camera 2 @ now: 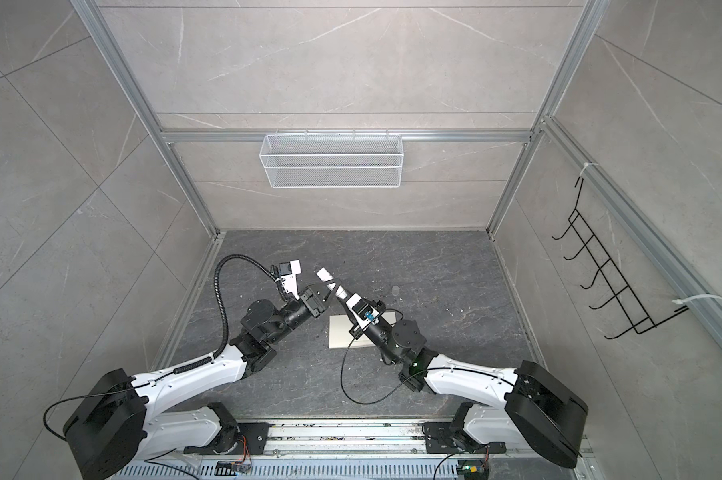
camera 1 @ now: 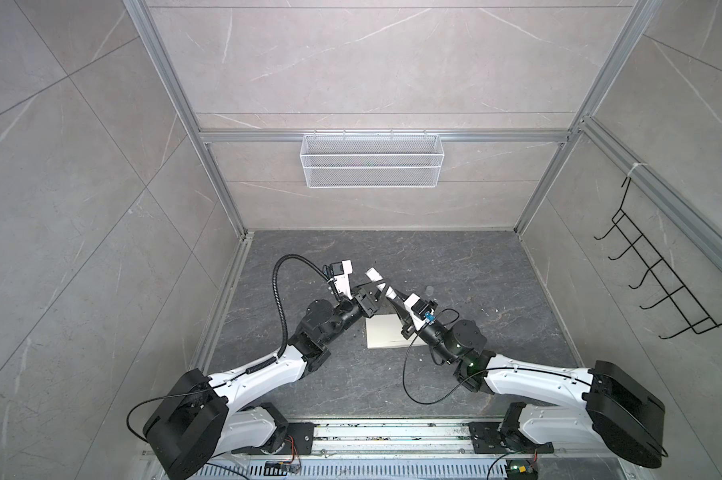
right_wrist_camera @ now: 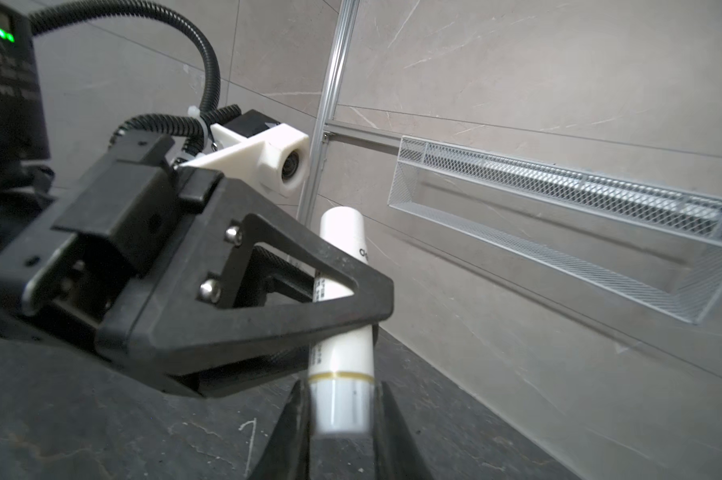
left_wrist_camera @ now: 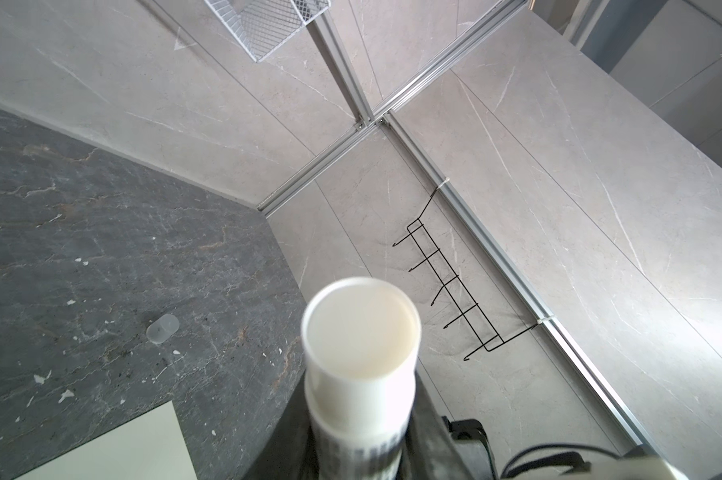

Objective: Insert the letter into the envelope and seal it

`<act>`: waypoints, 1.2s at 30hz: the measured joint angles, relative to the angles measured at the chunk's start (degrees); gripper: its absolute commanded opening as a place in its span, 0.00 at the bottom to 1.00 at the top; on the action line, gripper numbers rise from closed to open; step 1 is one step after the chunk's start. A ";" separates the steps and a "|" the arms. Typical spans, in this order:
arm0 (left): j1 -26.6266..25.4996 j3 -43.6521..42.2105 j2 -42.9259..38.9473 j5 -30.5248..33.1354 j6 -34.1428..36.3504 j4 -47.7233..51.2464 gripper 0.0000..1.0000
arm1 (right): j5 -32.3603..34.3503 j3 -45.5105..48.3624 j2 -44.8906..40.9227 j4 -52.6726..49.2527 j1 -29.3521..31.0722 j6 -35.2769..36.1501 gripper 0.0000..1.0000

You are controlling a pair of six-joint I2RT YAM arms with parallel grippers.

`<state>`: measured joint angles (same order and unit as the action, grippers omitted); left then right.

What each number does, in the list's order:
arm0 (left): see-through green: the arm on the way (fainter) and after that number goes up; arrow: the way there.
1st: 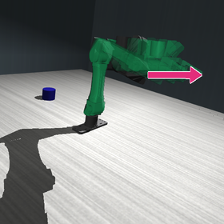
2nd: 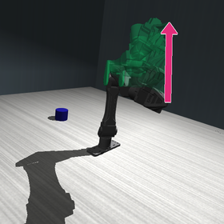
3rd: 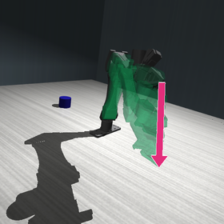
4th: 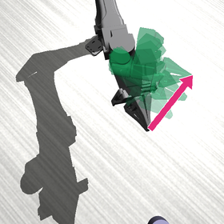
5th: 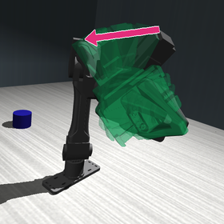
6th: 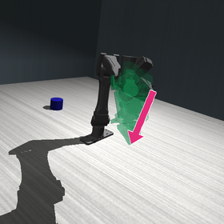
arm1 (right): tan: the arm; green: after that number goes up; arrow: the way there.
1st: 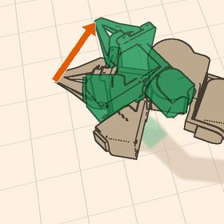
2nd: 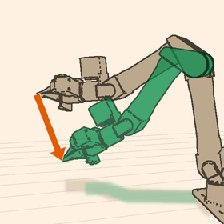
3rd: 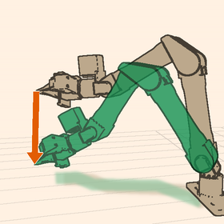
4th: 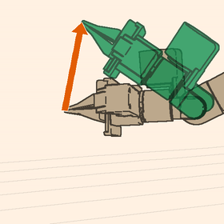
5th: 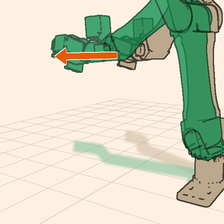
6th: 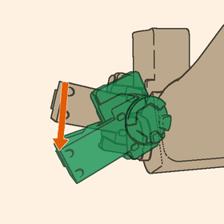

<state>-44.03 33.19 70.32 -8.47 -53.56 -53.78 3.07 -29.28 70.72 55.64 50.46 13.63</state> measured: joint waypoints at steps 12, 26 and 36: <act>0.33 0.00 1.18 -5.84 5.31 -8.72 0.00 | -41.18 -7.58 -0.81 -9.20 -17.29 -31.04 0.00; 0.20 0.02 1.18 -6.58 4.52 -7.80 0.00 | -49.44 -10.08 3.69 -5.20 -20.22 -41.29 0.73; -0.61 0.09 1.20 -5.11 0.52 -5.09 0.00 | -17.75 1.90 -11.63 -6.93 -5.31 -6.84 0.78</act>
<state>-44.64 33.28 71.53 -13.58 -53.04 -58.87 -14.68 -27.38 59.09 48.71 45.15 6.79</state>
